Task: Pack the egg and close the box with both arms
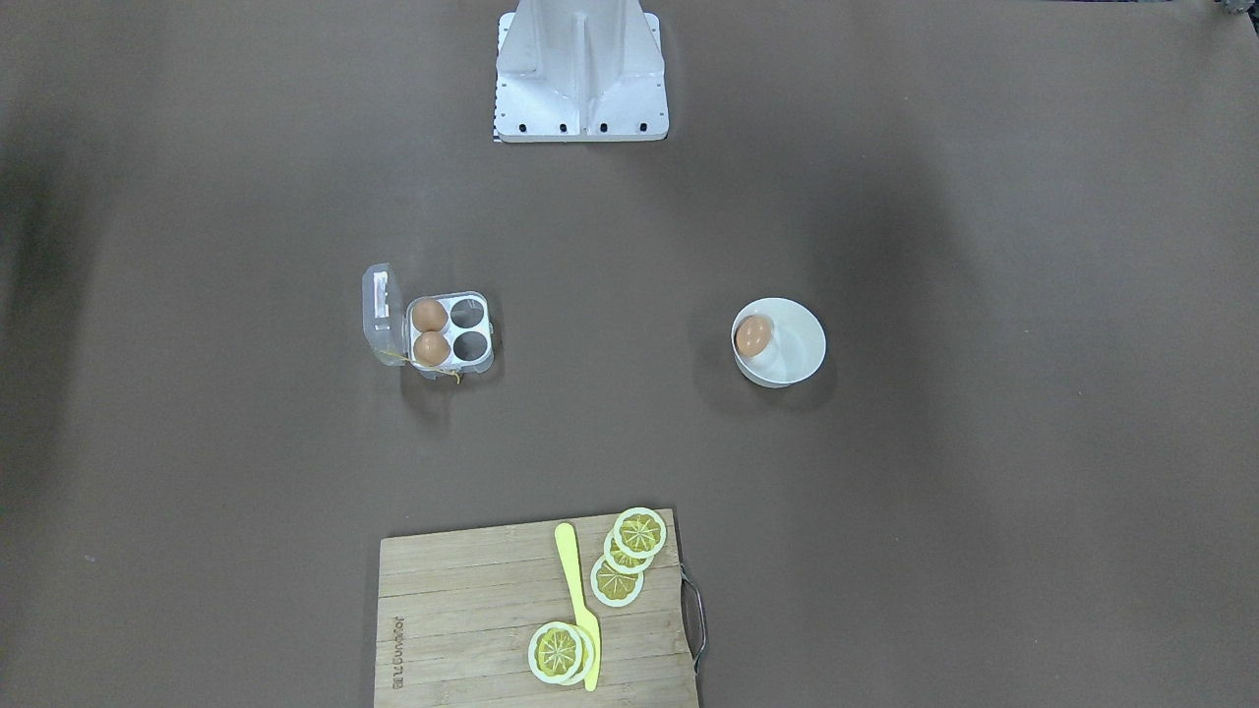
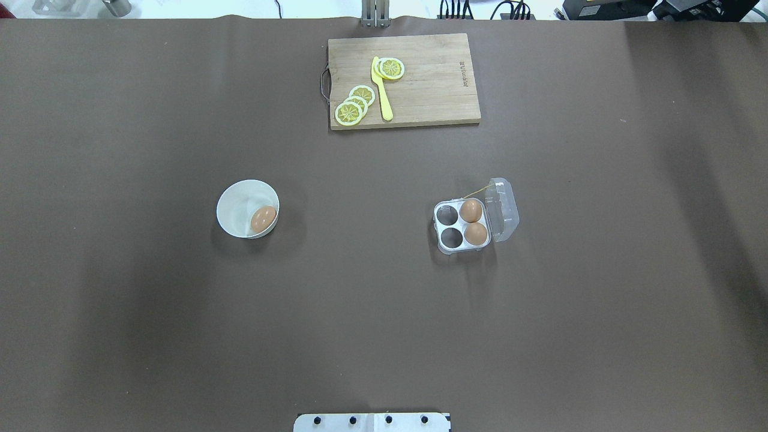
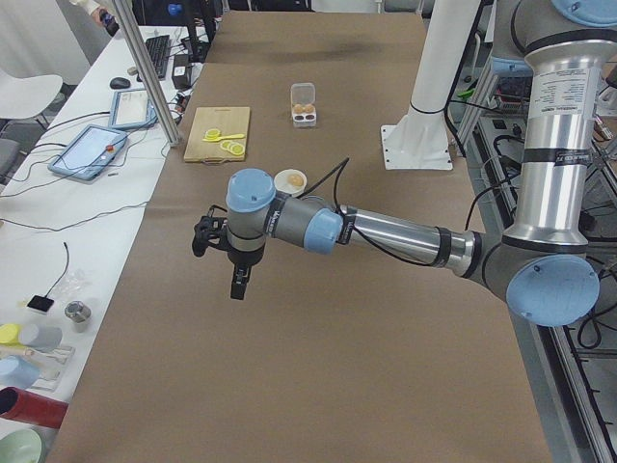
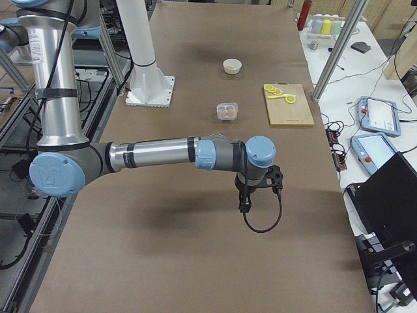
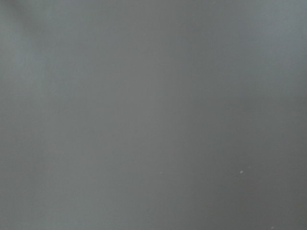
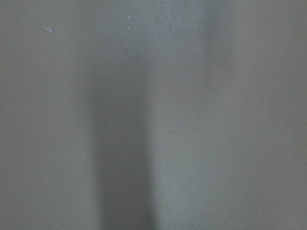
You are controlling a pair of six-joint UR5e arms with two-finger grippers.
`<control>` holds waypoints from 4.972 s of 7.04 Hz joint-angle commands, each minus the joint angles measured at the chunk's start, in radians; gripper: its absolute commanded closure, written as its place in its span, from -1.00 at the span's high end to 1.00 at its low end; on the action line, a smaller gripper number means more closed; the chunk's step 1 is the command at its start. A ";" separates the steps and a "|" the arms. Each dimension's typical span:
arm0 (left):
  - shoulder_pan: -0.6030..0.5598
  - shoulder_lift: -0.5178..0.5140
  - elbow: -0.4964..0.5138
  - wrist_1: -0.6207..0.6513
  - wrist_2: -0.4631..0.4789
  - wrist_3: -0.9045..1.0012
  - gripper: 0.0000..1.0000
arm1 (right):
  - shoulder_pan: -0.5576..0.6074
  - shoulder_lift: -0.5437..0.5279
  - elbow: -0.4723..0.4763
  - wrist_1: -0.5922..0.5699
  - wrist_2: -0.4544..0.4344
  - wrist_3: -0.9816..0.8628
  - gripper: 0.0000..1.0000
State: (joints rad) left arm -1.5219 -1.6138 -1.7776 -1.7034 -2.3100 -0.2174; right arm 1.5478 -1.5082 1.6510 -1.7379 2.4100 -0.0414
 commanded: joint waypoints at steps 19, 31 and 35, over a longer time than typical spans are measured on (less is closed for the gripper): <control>0.809 -0.409 0.018 0.007 0.297 -0.709 0.59 | -0.001 -0.003 -0.007 0.000 0.055 0.006 1.00; 0.859 -0.429 0.118 -0.071 0.319 -0.685 0.46 | -0.001 -0.003 -0.004 0.000 0.070 0.006 1.00; 0.884 -0.429 0.121 -0.071 0.320 -0.688 0.46 | -0.001 -0.003 -0.007 -0.002 0.070 0.008 1.00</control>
State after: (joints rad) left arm -0.6474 -2.0438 -1.6583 -1.7748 -1.9907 -0.9038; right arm 1.5463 -1.5110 1.6442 -1.7395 2.4804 -0.0350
